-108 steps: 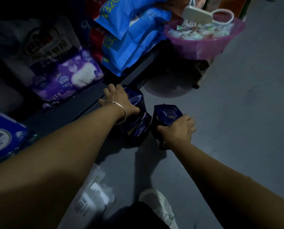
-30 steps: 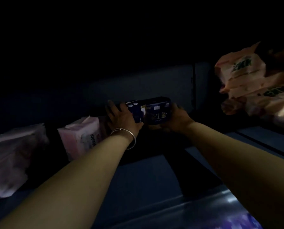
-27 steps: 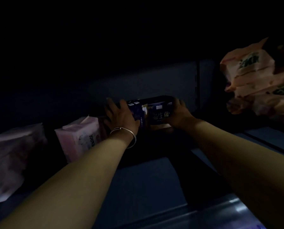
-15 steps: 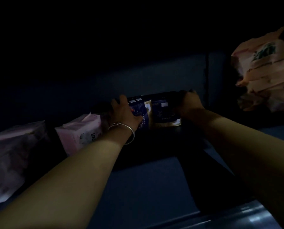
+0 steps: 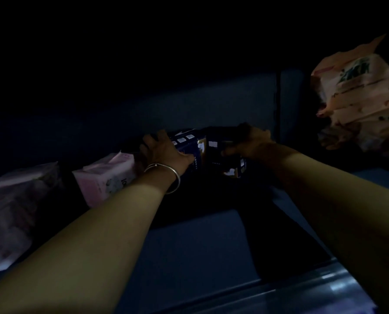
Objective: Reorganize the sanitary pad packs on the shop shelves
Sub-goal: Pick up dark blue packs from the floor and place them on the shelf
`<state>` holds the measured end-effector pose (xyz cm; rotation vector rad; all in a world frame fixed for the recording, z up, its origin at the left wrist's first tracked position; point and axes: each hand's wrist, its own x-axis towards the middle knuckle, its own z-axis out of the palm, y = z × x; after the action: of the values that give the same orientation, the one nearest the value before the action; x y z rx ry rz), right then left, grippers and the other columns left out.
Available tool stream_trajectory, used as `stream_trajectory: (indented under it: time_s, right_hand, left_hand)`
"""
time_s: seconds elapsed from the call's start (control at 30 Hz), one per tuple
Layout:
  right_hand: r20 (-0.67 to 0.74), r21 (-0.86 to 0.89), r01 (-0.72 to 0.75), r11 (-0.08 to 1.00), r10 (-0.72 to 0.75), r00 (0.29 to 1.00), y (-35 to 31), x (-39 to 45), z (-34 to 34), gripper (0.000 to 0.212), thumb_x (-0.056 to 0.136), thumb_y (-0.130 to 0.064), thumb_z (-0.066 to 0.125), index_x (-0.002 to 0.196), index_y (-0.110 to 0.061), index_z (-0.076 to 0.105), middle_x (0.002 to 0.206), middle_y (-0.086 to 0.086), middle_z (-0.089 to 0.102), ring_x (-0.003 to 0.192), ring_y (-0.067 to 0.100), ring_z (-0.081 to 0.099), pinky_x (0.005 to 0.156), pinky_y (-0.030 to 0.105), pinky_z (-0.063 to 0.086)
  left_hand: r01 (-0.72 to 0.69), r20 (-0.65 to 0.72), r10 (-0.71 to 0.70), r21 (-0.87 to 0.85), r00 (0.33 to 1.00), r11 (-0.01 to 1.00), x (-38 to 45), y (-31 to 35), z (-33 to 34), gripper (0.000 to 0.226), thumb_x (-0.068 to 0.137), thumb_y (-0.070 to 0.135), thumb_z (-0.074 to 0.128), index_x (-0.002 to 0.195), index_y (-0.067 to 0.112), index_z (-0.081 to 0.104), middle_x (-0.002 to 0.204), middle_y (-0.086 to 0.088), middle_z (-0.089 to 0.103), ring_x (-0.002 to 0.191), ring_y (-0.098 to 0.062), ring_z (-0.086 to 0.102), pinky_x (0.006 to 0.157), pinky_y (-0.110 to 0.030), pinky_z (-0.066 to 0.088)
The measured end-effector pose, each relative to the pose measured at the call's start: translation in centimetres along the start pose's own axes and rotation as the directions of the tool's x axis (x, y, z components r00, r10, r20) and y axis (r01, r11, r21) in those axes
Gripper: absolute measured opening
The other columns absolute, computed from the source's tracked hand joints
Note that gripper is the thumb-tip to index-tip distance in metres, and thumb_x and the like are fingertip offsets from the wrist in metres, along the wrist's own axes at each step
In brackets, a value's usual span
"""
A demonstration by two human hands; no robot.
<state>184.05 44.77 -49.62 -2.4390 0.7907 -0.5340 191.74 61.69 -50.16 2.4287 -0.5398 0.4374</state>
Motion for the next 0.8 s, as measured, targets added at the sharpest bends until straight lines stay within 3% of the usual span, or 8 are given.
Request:
stream_trajectory:
  time_s: [0.17,0.33,0.67,0.8]
  right_hand:
    - [-0.078,0.233,0.011,0.972,0.007,0.997,-0.4,-1.6,0.8,0.092,0.067,-0.032,0.082,0.137,-0.011,0.026,0.14,0.018,0.029,0.13,0.038,0.033,0.106,0.047,0.037]
    - [-0.164,0.14,-0.048,0.989,0.071,0.984,-1.0,-4.5,0.4,0.1,0.069,-0.043,0.079,0.14,-0.001,0.022,0.145,0.019,0.022,0.135,0.039,0.022,0.11,0.043,0.027]
    - [-0.356,0.146,-0.037,0.989,0.088,0.93,-1.3,-12.7,-5.8,0.092,0.069,-0.044,0.078,0.132,0.003,0.03,0.136,0.02,0.032,0.128,0.035,0.028,0.106,0.038,0.032]
    - [-0.421,0.159,-0.024,0.987,0.09,0.903,-0.8,-18.3,-9.2,0.088,0.066,-0.044,0.08,0.127,0.001,0.035,0.13,0.019,0.04,0.124,0.035,0.031,0.1,0.038,0.035]
  left_hand:
    - [-0.021,0.073,0.01,0.15,0.997,0.988,-0.7,0.6,-0.7,0.104,0.069,0.039,0.076,0.148,0.016,0.012,0.146,-0.016,0.012,0.134,-0.037,0.015,0.106,-0.047,0.027]
    - [-0.072,0.008,0.071,0.158,0.997,0.985,-2.7,1.1,-1.8,0.091,0.064,0.039,0.079,0.135,0.01,0.031,0.137,-0.013,0.024,0.127,-0.035,0.026,0.098,-0.043,0.035]
    - [-0.175,0.012,0.176,-0.066,0.984,0.982,-8.4,5.0,-7.2,0.078,0.065,0.026,0.08,0.128,0.005,0.039,0.137,-0.012,0.024,0.126,-0.033,0.028,0.101,-0.036,0.037]
    - [-0.261,-0.012,0.26,-0.06,0.965,0.964,-12.6,6.9,-10.4,0.086,0.061,0.029,0.082,0.131,0.003,0.038,0.136,-0.016,0.025,0.125,-0.035,0.029,0.102,-0.035,0.037]
